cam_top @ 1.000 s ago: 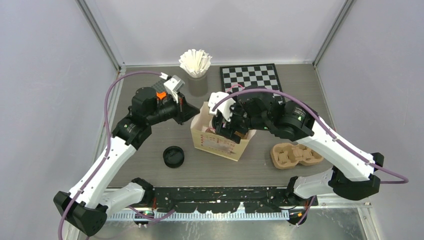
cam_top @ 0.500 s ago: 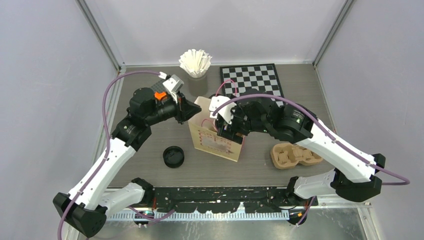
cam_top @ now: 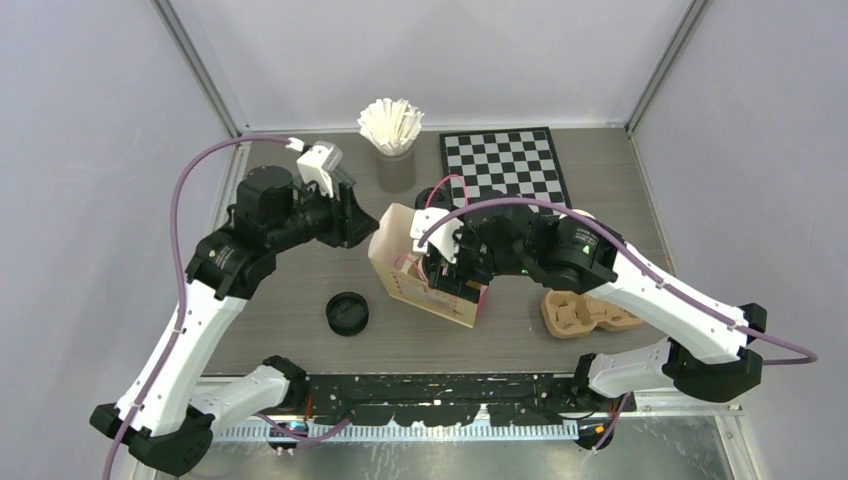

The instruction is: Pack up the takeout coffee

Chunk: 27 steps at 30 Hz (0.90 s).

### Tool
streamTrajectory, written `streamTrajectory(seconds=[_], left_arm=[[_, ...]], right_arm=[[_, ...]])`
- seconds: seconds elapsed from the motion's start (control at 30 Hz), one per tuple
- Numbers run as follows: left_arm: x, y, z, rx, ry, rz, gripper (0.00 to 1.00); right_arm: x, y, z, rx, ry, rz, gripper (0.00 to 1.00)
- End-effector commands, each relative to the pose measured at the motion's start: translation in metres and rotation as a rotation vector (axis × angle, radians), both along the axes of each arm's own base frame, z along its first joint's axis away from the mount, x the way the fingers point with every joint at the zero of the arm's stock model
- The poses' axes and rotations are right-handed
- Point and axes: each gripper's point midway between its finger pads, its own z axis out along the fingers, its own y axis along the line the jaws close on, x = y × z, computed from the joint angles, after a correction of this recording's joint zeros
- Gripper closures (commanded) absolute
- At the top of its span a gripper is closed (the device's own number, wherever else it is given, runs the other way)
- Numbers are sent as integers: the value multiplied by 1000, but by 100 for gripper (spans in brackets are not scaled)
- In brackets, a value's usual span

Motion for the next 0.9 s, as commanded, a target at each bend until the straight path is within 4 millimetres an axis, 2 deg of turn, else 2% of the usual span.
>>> streamTrajectory(seconds=[0.0, 0.23, 0.37, 0.63, 0.73, 0.87], left_arm=[[-9, 8, -30, 69, 174, 38, 53], [-6, 5, -38, 94, 211, 23, 52], [-7, 4, -51, 103, 216, 0, 52], [0, -3, -54, 106, 206, -23, 55], [-2, -5, -55, 106, 204, -48, 61], [-4, -11, -48, 77, 120, -104, 80]], right_arm=[[-11, 3, 10, 53, -8, 18, 31], [-21, 4, 2, 33, 8, 32, 31], [-25, 3, 0, 26, 5, 33, 31], [-29, 2, -8, 2, 12, 35, 31], [-30, 3, -10, -4, 14, 41, 31], [-29, 2, -10, -12, 5, 36, 32]])
